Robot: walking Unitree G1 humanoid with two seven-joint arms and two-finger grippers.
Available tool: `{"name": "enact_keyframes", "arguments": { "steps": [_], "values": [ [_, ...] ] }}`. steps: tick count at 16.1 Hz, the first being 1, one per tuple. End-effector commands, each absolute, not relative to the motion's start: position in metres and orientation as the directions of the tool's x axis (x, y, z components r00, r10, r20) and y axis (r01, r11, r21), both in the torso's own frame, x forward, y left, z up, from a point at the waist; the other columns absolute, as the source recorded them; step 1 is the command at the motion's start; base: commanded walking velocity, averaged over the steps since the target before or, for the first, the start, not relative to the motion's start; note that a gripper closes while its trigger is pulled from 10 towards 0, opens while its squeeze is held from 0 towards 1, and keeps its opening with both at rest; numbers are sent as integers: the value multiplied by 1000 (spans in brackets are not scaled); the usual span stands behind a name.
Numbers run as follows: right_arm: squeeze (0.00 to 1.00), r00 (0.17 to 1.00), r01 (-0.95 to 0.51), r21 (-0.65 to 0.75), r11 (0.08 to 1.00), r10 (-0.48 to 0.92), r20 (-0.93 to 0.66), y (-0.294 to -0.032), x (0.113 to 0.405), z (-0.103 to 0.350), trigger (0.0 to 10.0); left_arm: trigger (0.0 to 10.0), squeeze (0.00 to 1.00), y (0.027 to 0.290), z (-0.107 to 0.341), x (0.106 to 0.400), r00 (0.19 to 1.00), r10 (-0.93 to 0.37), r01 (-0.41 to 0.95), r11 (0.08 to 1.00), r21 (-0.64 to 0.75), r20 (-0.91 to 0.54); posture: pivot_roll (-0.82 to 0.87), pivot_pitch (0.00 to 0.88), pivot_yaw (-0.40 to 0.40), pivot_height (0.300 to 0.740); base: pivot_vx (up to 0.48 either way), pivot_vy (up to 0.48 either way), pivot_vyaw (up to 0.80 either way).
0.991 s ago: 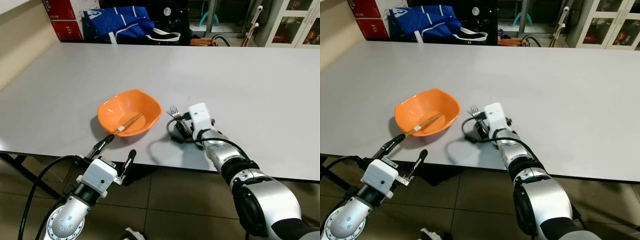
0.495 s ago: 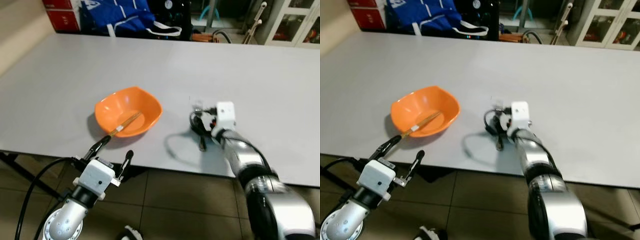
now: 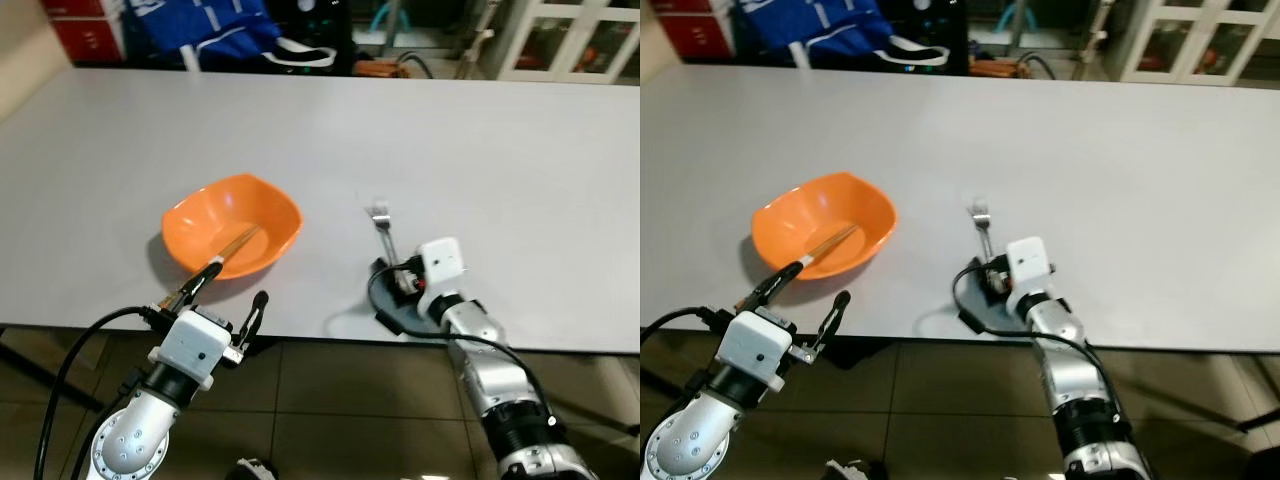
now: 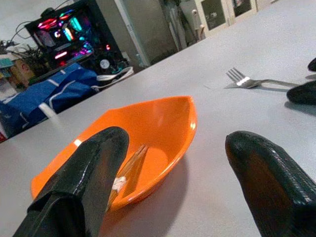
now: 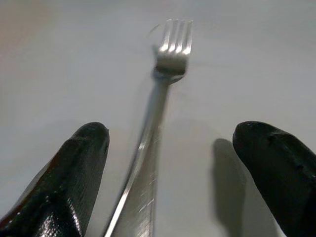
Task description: Setting the table
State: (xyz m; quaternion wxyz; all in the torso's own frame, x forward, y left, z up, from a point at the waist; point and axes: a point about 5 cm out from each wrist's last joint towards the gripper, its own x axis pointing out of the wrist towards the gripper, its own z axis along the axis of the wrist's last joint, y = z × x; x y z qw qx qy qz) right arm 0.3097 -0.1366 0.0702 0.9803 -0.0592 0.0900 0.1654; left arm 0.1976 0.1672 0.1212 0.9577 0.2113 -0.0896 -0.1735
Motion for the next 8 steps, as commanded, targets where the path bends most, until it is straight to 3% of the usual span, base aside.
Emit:
{"name": "enact_keyframes", "arguments": {
  "steps": [1,8],
  "values": [
    [0,920,-363,-69,929,346,-185,-131,305,76,10000,10000,0,170,118,195,932,-355,289,852,437,74,17,74,15,740,0,0,0],
    [0,959,-280,-148,948,270,-87,-159,282,99,10000,10000,0,180,130,201,958,-267,204,887,414,101,-5,68,10,740,0,0,0]
  ]
}}
